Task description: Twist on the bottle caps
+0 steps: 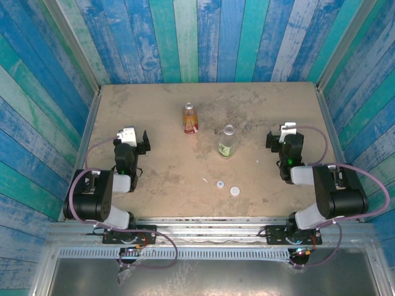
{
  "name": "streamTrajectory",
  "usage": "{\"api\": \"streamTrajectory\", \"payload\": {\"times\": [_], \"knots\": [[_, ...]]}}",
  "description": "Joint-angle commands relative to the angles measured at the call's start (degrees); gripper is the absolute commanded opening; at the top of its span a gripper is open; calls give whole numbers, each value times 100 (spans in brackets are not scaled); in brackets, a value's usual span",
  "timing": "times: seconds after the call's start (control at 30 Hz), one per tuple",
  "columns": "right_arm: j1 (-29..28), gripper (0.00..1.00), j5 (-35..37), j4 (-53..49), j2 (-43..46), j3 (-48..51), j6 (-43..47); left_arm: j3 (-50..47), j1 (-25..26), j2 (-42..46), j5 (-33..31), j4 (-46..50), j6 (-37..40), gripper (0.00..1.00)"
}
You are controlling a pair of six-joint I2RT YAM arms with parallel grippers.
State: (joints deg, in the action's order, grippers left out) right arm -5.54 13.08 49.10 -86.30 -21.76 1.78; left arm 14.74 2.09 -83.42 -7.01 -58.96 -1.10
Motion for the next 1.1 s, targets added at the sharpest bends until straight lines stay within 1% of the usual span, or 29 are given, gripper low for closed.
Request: {"api": "streamTrajectory", "payload": {"times": [0.0, 0.07, 0.13, 0.2, 0.27, 0.4, 0.43, 0.47, 0.53, 0.63, 0.8, 0.93, 1.07], "knots": [[-26, 100, -58, -309, 307, -117, 61, 52, 63, 878, -183, 596, 45, 94], [-35, 100, -106, -818, 660, -258, 92, 77, 312, 1459, -381, 911, 220, 94], [-35, 100, -154, -1321, 1010, -403, 90, 132, 622, 1831, -544, 1173, 388, 94], [-35, 100, -229, -2058, 1365, -660, -8, 255, 905, 2037, -522, 1434, 388, 94], [-35, 100, -345, -2710, 1680, -900, -96, 387, 1269, 2166, -431, 1615, 388, 94], [-36, 100, -529, -3698, 2177, -1254, -231, 534, 2034, 2294, -167, 1736, 388, 94], [-41, 100, -594, -3982, 2283, -1340, -271, 576, 2281, 2295, -7, 1784, 407, 94], [-35, 100, -697, -4220, 2379, -1401, -295, 617, 2474, 2282, 129, 1828, 790, 94], [-36, 100, -901, -4604, 2545, -1482, -311, 683, 2854, 2213, 385, 1850, 833, 94], [-35, 100, -1111, -4988, 2803, -1477, -362, 686, 3249, 1982, 909, 1477, 626, 94], [-39, 100, -1406, -5084, 3123, -1290, -543, 846, 3779, 1186, 1174, 859, 666, 94], [-52, 100, -1514, -5165, 3248, -1254, -634, 1014, 4062, 205, 1145, -36, 497, 94], [-52, 100, -1482, -5175, 3277, -1233, -684, 1384, 4360, -792, 967, -649, 528, 94]]}}
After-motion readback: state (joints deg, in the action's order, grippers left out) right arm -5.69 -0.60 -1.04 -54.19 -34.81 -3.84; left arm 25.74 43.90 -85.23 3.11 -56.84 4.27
